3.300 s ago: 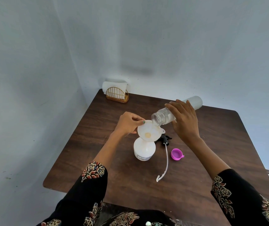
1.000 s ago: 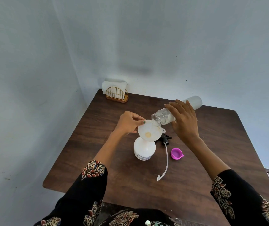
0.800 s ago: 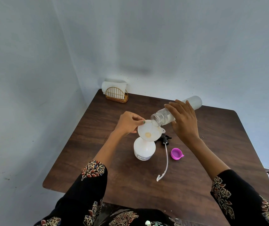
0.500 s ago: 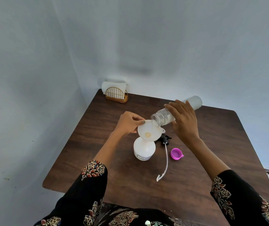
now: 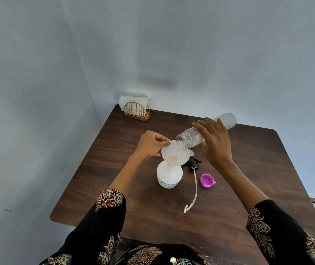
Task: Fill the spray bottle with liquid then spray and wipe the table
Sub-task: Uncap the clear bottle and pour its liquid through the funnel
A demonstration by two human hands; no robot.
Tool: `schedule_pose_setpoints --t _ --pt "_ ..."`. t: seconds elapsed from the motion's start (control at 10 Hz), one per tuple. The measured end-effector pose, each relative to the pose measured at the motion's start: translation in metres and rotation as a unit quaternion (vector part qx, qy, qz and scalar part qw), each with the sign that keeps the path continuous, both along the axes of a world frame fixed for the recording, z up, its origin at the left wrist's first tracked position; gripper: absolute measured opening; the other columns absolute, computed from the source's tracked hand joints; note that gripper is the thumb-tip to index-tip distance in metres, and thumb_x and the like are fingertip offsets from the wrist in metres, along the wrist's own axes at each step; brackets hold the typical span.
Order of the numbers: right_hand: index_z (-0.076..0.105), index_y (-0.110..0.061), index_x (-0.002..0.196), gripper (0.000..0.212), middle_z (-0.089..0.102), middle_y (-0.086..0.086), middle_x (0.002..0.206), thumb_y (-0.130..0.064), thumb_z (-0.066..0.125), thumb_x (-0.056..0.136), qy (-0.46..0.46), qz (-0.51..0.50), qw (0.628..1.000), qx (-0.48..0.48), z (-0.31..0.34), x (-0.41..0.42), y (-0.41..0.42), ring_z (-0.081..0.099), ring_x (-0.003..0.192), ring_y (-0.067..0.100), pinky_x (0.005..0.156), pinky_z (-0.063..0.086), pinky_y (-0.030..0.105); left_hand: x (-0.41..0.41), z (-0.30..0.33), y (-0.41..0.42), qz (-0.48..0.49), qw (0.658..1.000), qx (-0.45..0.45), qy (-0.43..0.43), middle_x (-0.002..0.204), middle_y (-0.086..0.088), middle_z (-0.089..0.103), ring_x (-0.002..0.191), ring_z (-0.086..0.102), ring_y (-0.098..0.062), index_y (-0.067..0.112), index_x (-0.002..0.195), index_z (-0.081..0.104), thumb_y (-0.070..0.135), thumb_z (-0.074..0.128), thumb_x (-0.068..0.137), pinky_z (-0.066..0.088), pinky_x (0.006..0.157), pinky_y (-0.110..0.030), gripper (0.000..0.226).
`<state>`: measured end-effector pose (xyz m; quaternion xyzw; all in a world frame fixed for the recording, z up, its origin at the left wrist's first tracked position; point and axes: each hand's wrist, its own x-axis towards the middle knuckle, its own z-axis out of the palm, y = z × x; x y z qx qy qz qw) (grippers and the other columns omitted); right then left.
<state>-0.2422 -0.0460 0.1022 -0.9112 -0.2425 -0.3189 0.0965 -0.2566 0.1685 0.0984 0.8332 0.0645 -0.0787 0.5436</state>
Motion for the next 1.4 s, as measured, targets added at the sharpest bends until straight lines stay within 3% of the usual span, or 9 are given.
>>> schedule_pose_setpoints --t 0.5,0.7,0.8,0.9,1.4 --pt "0.063 -0.011 0.116 0.046 0.065 0.010 0.115 -0.018 0.037 0.079 0.011 -0.005 1.000 -0.007 0.0060 -0.0038 0.0013 0.057 0.113 0.035 0.106 0.035 0.052 0.0004 0.0012 -0.0003 -0.002 1.000 0.001 -0.006 0.109 -0.007 0.069 0.093 0.062 -0.017 0.011 0.104 0.071 0.016 0.069 0.083 0.058 0.065 -0.026 0.021" --pt "0.062 -0.011 0.118 0.049 0.064 0.011 0.117 0.003 0.065 0.071 0.015 -0.003 1.000 -0.005 0.0023 -0.0012 -0.0014 0.055 0.115 0.035 0.107 0.033 0.052 0.0002 0.0012 0.0002 -0.005 1.000 0.005 -0.008 0.109 -0.006 0.069 0.094 0.063 -0.017 0.011 0.104 0.071 0.016 0.069 0.084 0.058 0.064 -0.026 0.021" --pt "0.062 -0.011 0.117 0.041 0.064 0.011 0.117 -0.008 0.053 0.077 0.018 0.000 1.000 -0.006 0.0054 -0.0029 0.0001 0.055 0.116 0.036 0.107 0.033 0.053 -0.0002 0.0016 0.0002 -0.005 1.000 0.007 -0.010 0.110 -0.007 0.069 0.095 0.062 -0.018 0.011 0.105 0.071 0.016 0.069 0.084 0.058 0.065 -0.027 0.022" --pt "0.063 -0.010 0.115 0.046 0.065 0.012 0.115 -0.022 0.037 0.079 0.026 -0.001 1.000 -0.007 0.0098 -0.0062 0.0028 0.057 0.113 0.036 0.106 0.035 0.054 -0.0006 0.0019 0.0001 -0.007 1.000 0.008 -0.013 0.110 -0.007 0.069 0.094 0.062 -0.017 0.011 0.105 0.071 0.015 0.068 0.084 0.058 0.066 -0.027 0.022" --pt "0.064 -0.011 0.115 0.047 0.066 0.011 0.114 -0.018 0.035 0.078 0.016 -0.006 1.000 -0.004 0.0101 -0.0078 0.0023 0.057 0.112 0.036 0.105 0.036 0.053 -0.0009 0.0015 -0.0001 -0.002 1.000 -0.001 -0.004 0.111 -0.007 0.069 0.095 0.061 -0.017 0.011 0.105 0.071 0.015 0.069 0.084 0.058 0.066 -0.027 0.022"
